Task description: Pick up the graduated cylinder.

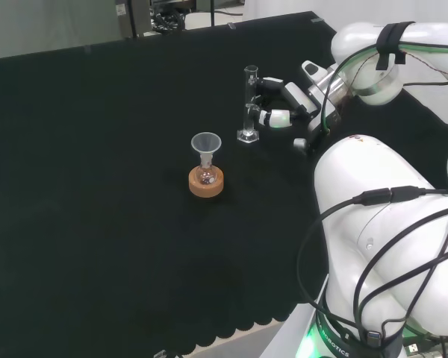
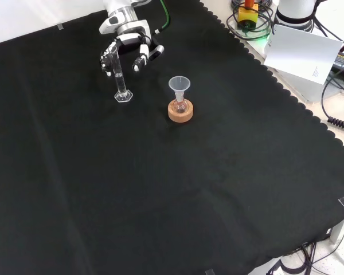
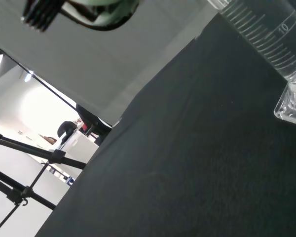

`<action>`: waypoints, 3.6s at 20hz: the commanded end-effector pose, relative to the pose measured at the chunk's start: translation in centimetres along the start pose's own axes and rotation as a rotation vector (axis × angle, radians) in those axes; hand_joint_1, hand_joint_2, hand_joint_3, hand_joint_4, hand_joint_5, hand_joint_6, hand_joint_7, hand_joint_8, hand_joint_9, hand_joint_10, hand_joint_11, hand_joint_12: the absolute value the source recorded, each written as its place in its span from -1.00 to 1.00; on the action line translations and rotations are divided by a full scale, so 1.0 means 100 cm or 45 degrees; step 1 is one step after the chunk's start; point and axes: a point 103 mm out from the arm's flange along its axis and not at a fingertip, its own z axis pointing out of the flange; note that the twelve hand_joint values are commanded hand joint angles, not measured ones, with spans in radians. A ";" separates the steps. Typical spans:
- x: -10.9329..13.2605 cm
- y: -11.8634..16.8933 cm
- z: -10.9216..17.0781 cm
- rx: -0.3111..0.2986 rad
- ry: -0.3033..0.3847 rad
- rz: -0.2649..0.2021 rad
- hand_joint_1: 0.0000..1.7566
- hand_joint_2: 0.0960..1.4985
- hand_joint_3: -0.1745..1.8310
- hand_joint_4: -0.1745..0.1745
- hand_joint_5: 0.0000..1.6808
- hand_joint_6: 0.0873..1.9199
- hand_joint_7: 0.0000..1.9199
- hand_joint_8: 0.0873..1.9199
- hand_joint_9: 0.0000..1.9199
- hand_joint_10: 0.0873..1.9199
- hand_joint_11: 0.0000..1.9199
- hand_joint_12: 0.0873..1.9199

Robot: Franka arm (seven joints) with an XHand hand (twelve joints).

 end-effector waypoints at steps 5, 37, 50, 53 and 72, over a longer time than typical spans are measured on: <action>-0.011 0.007 0.009 -0.058 0.076 0.004 0.07 -0.18 -0.25 -0.13 -0.18 -0.97 -0.36 -0.46 -0.11 -0.61 -0.39 0.23; -0.004 0.020 0.022 -0.067 0.209 -0.047 0.15 -0.22 -0.23 -0.14 -0.31 -0.59 -0.30 -0.47 0.06 -0.78 -0.16 0.07; -0.005 0.020 0.025 -0.071 0.199 -0.035 0.18 -0.20 -0.23 -0.08 -0.28 -0.52 -0.25 -0.46 0.12 -0.80 -0.10 0.04; -0.006 0.020 0.026 -0.073 0.199 -0.035 0.20 -0.19 -0.23 -0.03 -0.26 -0.50 -0.23 -0.46 0.13 -0.80 -0.08 0.04; -0.005 0.020 0.025 -0.089 0.204 -0.036 0.20 -0.16 -0.23 0.07 -0.19 -0.44 -0.05 -0.47 0.18 -0.83 -0.05 0.03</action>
